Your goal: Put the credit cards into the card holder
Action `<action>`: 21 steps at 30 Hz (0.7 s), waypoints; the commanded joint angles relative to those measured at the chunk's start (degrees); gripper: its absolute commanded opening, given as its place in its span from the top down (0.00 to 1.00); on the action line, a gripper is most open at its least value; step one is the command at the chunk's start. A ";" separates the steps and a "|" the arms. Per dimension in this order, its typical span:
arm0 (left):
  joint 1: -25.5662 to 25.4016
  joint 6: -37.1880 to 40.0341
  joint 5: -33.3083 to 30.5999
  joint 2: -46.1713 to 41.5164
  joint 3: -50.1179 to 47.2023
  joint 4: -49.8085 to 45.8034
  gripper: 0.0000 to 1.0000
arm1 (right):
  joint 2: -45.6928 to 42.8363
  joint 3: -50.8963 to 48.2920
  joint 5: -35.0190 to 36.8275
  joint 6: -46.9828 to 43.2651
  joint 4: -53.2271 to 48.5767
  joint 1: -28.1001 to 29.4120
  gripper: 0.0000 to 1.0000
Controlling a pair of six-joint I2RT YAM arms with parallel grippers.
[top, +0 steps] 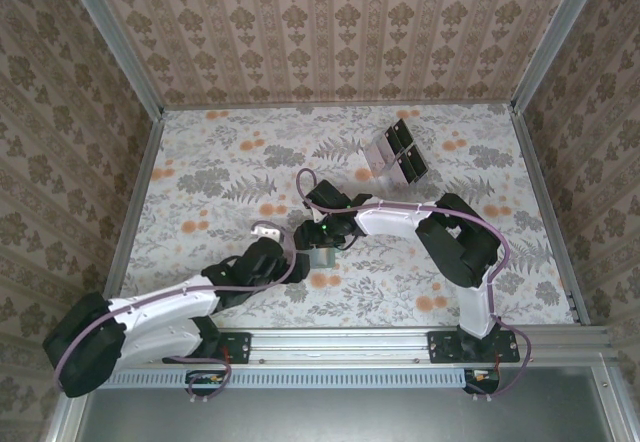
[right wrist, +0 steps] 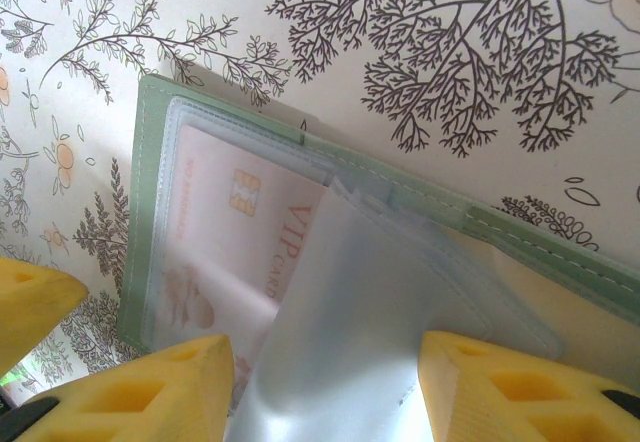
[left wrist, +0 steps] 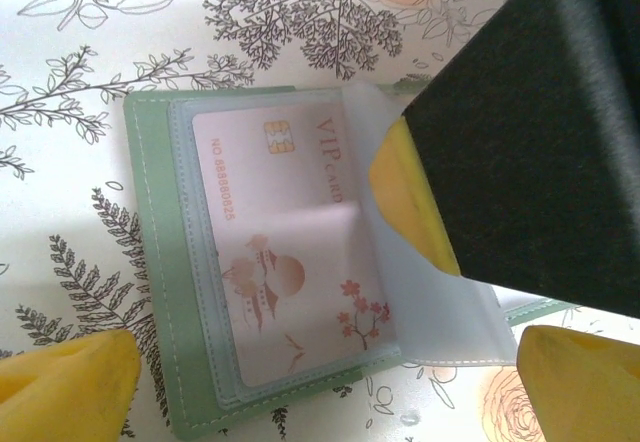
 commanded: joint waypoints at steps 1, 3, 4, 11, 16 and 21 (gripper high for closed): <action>0.38 1.29 -1.26 1.49 0.30 1.78 0.00 | 1.32 0.95 -0.85 0.97 -0.54 0.21 0.46; 0.31 1.29 -1.59 2.24 0.38 2.05 0.00 | 1.34 0.96 -0.84 0.97 -0.52 0.20 0.46; 0.30 1.34 -1.79 2.60 0.41 2.13 0.00 | 1.32 0.96 -0.83 0.97 -0.54 0.21 0.46; 0.57 0.79 -3.68 5.45 -0.12 2.18 0.00 | 0.92 1.00 -0.99 1.05 -0.55 0.12 0.46; 1.11 0.84 -4.06 7.49 -0.80 2.76 0.00 | -0.27 1.05 -1.22 1.41 -0.37 -0.31 0.45; 1.40 0.62 -3.88 8.26 -1.19 3.20 0.00 | -4.46 -0.80 -0.78 2.78 1.19 -1.57 0.44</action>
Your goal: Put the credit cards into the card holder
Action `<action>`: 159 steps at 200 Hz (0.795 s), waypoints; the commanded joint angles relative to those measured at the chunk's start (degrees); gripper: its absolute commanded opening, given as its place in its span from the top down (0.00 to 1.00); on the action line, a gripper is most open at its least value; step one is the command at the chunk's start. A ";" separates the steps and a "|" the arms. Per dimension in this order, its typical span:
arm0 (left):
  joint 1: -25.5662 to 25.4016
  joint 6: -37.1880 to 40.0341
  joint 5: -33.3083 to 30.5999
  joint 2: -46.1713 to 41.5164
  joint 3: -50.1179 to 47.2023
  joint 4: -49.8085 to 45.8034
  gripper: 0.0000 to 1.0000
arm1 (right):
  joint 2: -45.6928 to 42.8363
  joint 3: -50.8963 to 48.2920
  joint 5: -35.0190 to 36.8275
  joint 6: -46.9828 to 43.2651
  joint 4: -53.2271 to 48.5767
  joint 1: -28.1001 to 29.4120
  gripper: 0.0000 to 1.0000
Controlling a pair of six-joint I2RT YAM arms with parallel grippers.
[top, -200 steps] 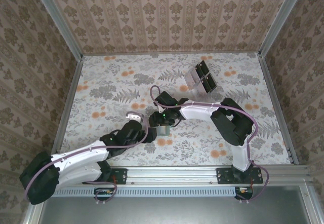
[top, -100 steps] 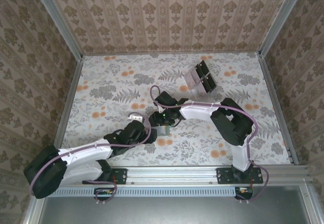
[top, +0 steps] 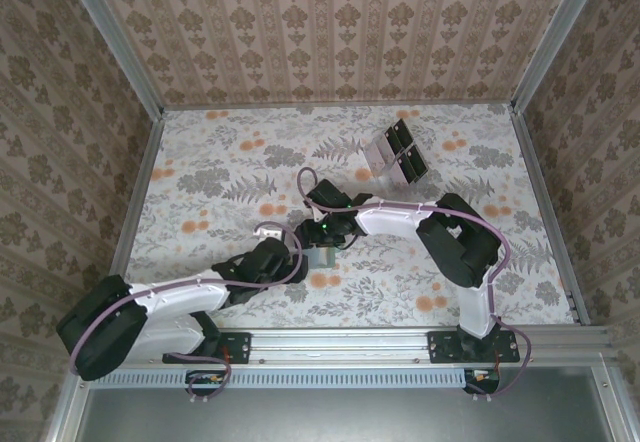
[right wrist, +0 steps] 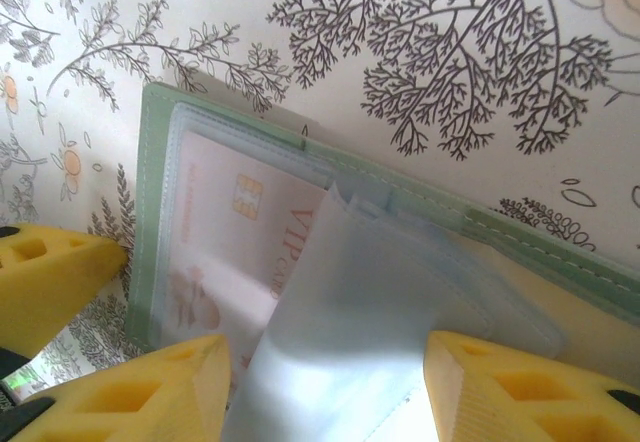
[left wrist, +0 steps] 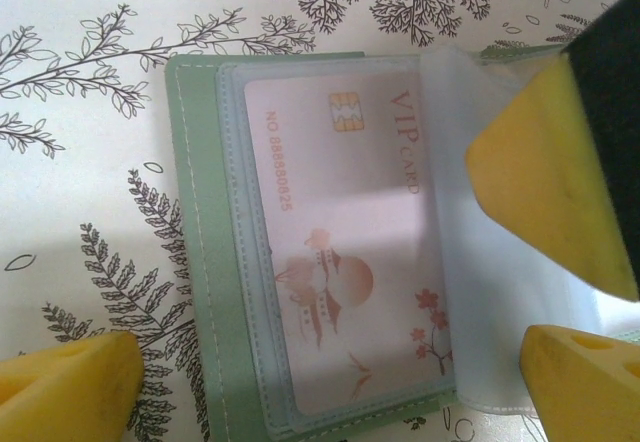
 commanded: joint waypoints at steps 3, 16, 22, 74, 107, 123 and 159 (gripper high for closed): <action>0.66 0.59 -0.82 0.90 -1.31 0.66 0.00 | -5.71 -1.93 -0.17 2.40 1.64 -1.33 0.44; 0.74 0.51 -0.87 0.81 -1.43 0.65 0.00 | -7.98 -3.90 0.43 3.81 3.07 -1.74 0.43; 0.79 0.50 -0.81 0.79 -1.41 0.73 0.00 | -8.69 -4.62 0.56 4.29 3.58 -1.82 0.43; 0.86 0.68 -0.65 0.88 -1.41 0.76 0.00 | -10.83 -11.47 -0.80 10.55 11.15 -1.87 0.43; 0.83 0.61 -0.54 0.78 -1.45 0.75 0.00 | -9.64 -13.16 -1.91 12.87 14.61 -1.66 0.43; 0.81 0.59 -0.53 0.67 -1.45 0.77 0.00 | -8.57 -13.12 -2.37 13.32 15.59 -1.53 0.43; 0.88 0.66 -0.55 0.30 -1.50 0.66 0.00 | -6.06 -11.63 -3.47 13.68 16.50 -1.16 0.43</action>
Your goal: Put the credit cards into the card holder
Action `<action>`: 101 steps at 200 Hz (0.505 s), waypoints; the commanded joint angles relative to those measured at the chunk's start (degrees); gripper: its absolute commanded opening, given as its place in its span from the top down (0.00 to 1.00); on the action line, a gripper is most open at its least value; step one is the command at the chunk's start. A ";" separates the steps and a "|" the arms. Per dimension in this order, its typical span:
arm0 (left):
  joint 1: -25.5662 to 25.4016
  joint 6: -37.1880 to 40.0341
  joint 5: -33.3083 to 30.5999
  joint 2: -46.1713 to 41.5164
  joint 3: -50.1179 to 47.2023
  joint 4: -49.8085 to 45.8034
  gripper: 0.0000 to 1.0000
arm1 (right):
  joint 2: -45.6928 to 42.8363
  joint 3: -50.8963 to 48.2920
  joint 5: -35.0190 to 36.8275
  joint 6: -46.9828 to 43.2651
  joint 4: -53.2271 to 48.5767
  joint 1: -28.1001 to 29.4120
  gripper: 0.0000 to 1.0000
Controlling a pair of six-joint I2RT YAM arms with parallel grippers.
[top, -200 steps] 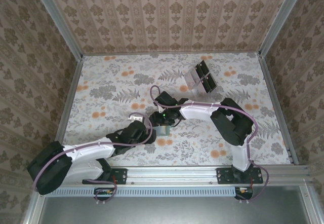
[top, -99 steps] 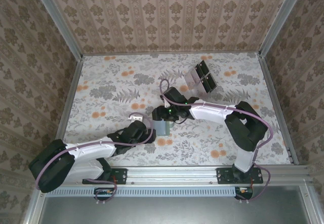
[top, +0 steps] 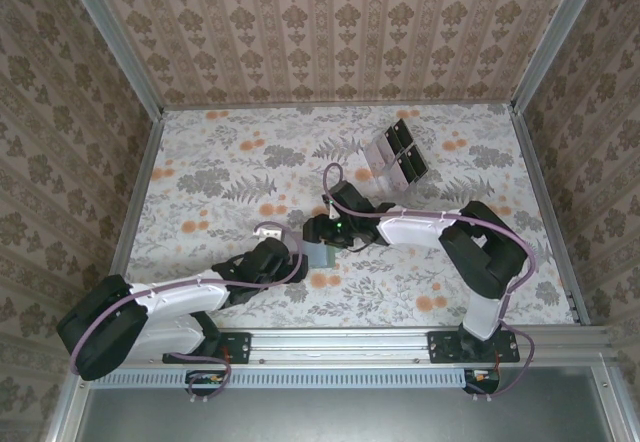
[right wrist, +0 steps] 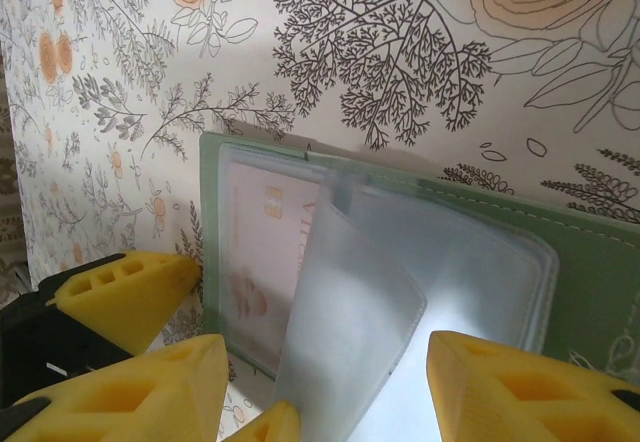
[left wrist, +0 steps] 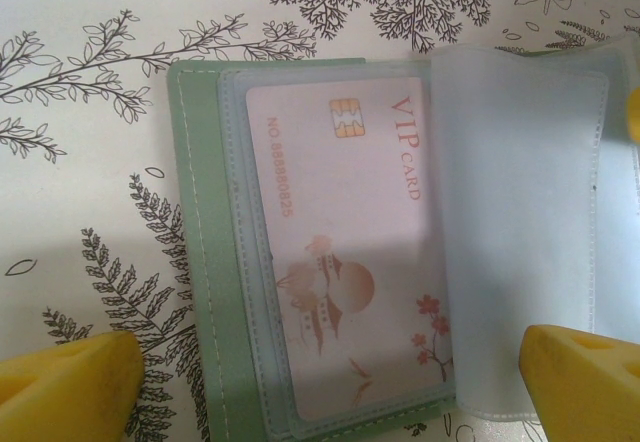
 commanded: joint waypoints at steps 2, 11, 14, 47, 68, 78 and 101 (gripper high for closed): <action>0.81 0.65 -0.32 0.24 -1.18 -0.16 0.00 | 2.34 1.30 -1.99 1.43 1.96 0.55 0.43; 0.78 0.68 -0.38 0.10 -1.12 -0.23 0.00 | 3.04 1.79 -2.30 1.54 2.08 0.64 0.43; 0.77 0.73 -0.32 0.09 -1.16 -0.37 0.00 | 3.22 1.91 -2.40 1.51 2.11 0.65 0.44; 0.83 0.72 -0.40 -0.42 -1.26 -0.48 0.00 | 4.37 3.01 -3.31 1.90 2.80 0.88 0.43; 0.89 0.82 -0.43 -1.17 -1.26 -0.80 0.00 | 4.12 3.58 -3.67 2.03 2.70 1.17 0.43; 0.93 0.84 -0.44 -2.12 -1.09 -1.47 0.00 | 3.80 4.15 -3.76 1.80 2.16 1.43 0.43; 0.98 -0.07 -2.39 -7.75 -0.86 -5.45 0.00 | 3.61 5.99 -3.80 1.46 0.52 2.22 0.43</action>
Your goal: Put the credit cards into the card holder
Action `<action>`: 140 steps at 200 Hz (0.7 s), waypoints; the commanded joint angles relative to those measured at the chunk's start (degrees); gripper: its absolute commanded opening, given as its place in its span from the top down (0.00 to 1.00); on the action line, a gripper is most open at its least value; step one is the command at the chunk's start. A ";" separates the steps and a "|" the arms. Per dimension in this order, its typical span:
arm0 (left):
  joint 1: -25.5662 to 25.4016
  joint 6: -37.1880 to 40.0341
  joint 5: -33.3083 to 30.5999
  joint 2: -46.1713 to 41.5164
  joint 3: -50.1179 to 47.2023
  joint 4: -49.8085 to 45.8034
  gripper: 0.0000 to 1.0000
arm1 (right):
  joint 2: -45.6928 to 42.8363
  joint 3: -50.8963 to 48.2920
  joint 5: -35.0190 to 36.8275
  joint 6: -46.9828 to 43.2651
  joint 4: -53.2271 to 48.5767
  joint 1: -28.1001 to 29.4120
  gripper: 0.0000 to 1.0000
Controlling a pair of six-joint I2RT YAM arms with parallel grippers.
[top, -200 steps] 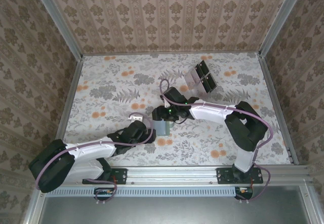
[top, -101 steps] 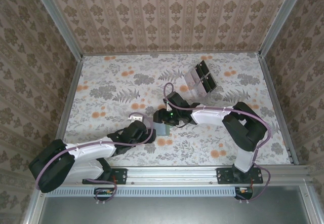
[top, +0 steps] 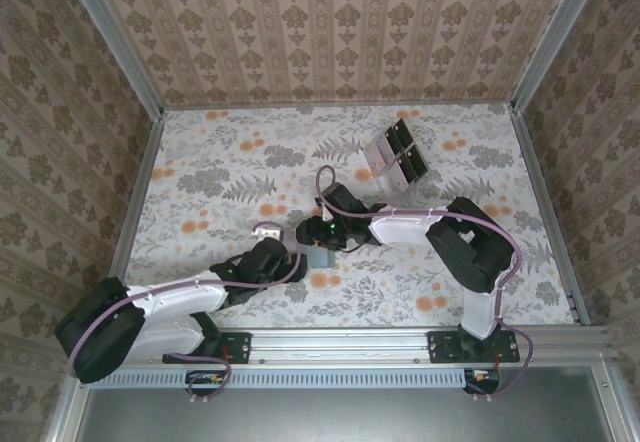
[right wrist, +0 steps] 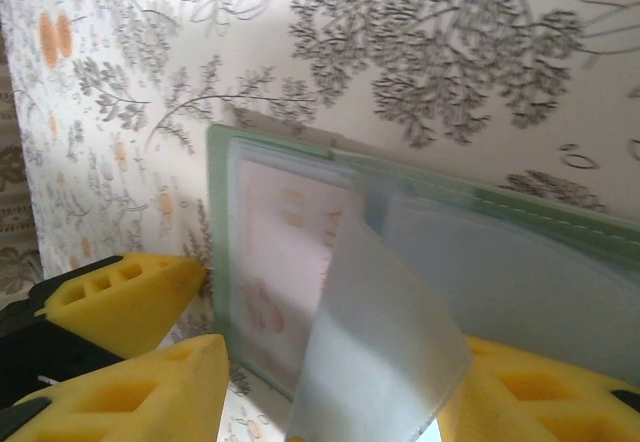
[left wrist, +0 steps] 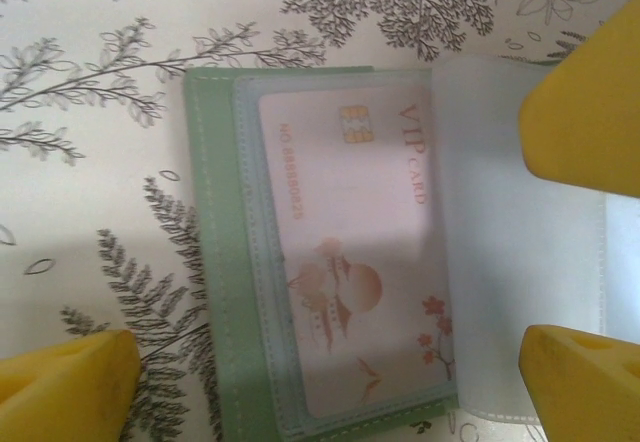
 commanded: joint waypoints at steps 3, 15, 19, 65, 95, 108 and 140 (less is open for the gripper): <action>0.57 -0.37 -2.74 -6.66 -0.53 -5.07 0.00 | -0.27 3.37 -1.25 0.03 -1.42 1.20 0.43; 0.55 -1.67 -4.90 -11.71 -0.94 -7.91 0.00 | -0.07 4.83 -1.08 -0.38 -2.57 1.69 0.43; 0.56 -2.07 -5.67 -13.46 -1.04 -8.82 0.00 | 0.14 5.28 -1.01 -0.50 -2.81 1.85 0.43; 1.21 -5.82 -10.29 -31.30 -3.05 -18.47 0.00 | 5.37 12.33 -0.29 -1.38 -7.10 3.52 0.43; 1.90 -7.14 -10.28 -35.68 -4.05 -20.92 0.00 | 10.29 16.76 -0.19 -2.08 -9.42 4.05 0.43; 2.18 -7.61 -9.71 -35.73 -4.22 -21.18 0.00 | 11.97 18.28 -0.37 -2.24 -10.17 4.18 0.43; 2.61 -7.50 -8.82 -35.20 -4.43 -20.83 0.00 | 12.58 20.51 -0.99 -3.46 -11.57 4.32 0.43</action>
